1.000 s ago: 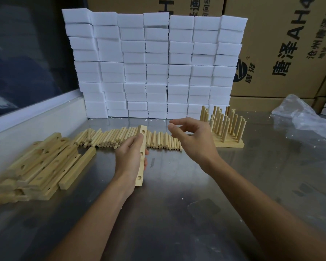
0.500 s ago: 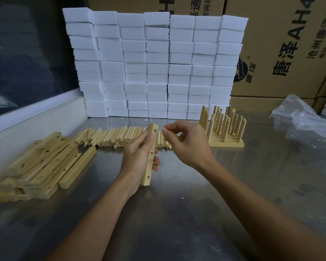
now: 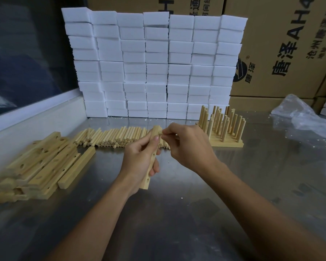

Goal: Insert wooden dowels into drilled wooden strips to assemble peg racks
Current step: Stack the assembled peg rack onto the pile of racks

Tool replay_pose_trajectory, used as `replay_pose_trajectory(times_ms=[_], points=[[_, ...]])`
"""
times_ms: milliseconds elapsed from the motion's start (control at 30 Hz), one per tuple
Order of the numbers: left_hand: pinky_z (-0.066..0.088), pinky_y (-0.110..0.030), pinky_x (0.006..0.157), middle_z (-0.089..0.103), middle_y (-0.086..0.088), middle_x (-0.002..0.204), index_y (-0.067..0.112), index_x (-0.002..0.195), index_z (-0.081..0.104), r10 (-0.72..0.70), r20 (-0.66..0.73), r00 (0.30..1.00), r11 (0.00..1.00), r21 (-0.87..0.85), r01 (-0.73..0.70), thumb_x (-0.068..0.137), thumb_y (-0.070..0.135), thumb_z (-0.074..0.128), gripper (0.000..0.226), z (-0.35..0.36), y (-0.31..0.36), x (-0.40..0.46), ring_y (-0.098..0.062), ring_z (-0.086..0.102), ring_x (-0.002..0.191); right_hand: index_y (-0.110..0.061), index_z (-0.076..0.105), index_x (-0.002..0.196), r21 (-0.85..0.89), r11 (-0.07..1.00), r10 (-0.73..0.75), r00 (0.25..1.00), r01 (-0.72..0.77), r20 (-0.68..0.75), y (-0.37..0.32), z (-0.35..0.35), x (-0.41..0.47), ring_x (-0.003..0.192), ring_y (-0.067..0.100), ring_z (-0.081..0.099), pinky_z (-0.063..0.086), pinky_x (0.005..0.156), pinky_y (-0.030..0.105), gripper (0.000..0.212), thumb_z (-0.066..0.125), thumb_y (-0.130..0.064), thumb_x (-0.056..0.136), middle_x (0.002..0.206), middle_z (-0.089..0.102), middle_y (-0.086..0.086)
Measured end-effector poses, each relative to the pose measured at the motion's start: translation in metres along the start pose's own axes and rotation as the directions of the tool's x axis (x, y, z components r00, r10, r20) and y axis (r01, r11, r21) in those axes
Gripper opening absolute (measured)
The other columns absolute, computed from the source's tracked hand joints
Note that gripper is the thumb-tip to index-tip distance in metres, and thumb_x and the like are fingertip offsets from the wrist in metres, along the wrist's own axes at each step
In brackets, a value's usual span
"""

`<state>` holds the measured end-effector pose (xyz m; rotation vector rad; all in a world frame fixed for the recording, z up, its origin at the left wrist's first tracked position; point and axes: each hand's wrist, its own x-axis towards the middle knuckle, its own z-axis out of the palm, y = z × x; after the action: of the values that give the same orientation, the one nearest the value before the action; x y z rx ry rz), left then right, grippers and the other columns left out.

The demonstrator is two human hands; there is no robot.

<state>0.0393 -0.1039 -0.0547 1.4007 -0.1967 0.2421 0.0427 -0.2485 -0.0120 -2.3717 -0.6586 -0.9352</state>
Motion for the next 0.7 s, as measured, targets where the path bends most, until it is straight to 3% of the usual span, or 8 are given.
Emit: replay_pose_trajectory(times_ms=[133, 300, 433, 567, 633, 700], points=[[0.031, -0.022, 0.034, 0.055, 0.001, 0.065, 0.019, 0.126, 0.067, 0.014, 0.016, 1.0, 0.999, 0.047, -0.014, 0.1, 0.027, 0.056, 0.029, 0.004, 0.001, -0.002, -0.018, 0.045, 0.038, -0.016, 0.07, 0.084, -0.184, 0.982, -0.057, 0.998, 0.049, -0.039, -0.004, -0.003, -0.002, 0.063, 0.03, 0.065, 0.046, 0.05, 0.033, 0.004, 0.067, -0.017, 0.085, 0.069, 0.07, -0.001], [0.03, -0.024, 0.036, 0.05, -0.003, 0.068, 0.016, 0.132, 0.063, 0.067, 0.024, 0.997, 0.986, 0.153, -0.07, 0.102, 0.022, 0.052, 0.032, 0.007, 0.004, -0.005, -0.018, 0.043, 0.038, -0.018, 0.069, 0.078, -0.208, 0.978, -0.005, 0.999, -0.002, -0.034, -0.002, -0.004, 0.0, 0.058, 0.031, 0.062, 0.033, 0.05, 0.027, 0.006, 0.066, -0.013, 0.076, 0.059, 0.065, 0.001], [0.032, -0.023, 0.035, 0.049, 0.003, 0.064, 0.016, 0.136, 0.06, 0.094, 0.028, 0.995, 0.974, 0.203, -0.098, 0.102, 0.019, 0.052, 0.035, 0.01, 0.006, -0.005, -0.016, 0.043, 0.037, -0.021, 0.073, 0.081, -0.01, 0.984, 0.178, 0.983, -0.178, 0.049, -0.002, -0.006, 0.004, 0.07, 0.02, 0.067, 0.053, 0.063, 0.035, 0.006, 0.067, -0.019, 0.082, 0.07, 0.071, -0.004], [0.032, -0.021, 0.035, 0.05, 0.015, 0.055, 0.024, 0.138, 0.056, 0.11, 0.032, 0.993, 0.964, 0.241, -0.115, 0.101, 0.019, 0.054, 0.037, 0.011, 0.006, -0.005, -0.014, 0.043, 0.036, -0.02, 0.073, 0.074, 0.322, 0.832, 0.412, 0.891, -0.452, 0.189, 0.003, -0.01, 0.01, 0.059, 0.008, 0.065, 0.054, 0.062, 0.034, 0.009, 0.072, -0.02, 0.083, 0.063, 0.07, -0.003], [0.032, -0.021, 0.035, 0.05, 0.013, 0.057, 0.024, 0.138, 0.058, 0.097, 0.033, 0.995, 0.965, 0.242, -0.102, 0.101, 0.02, 0.054, 0.037, 0.011, 0.006, -0.005, -0.014, 0.043, 0.036, -0.018, 0.072, 0.079, 0.217, 0.9, 0.354, 0.925, -0.377, 0.14, 0.002, -0.007, 0.006, 0.064, 0.013, 0.067, 0.054, 0.064, 0.034, 0.007, 0.069, -0.021, 0.085, 0.066, 0.071, -0.002], [0.032, -0.023, 0.035, 0.05, 0.005, 0.063, 0.022, 0.137, 0.059, 0.077, 0.032, 0.997, 0.971, 0.225, -0.082, 0.102, 0.021, 0.053, 0.036, 0.011, 0.007, -0.003, -0.015, 0.043, 0.037, -0.017, 0.069, 0.089, -0.063, 0.984, 0.171, 0.984, -0.167, 0.055, 0.0, -0.003, 0.0, 0.068, 0.024, 0.066, 0.053, 0.063, 0.037, 0.009, 0.063, -0.024, 0.089, 0.072, 0.071, 0.0]])
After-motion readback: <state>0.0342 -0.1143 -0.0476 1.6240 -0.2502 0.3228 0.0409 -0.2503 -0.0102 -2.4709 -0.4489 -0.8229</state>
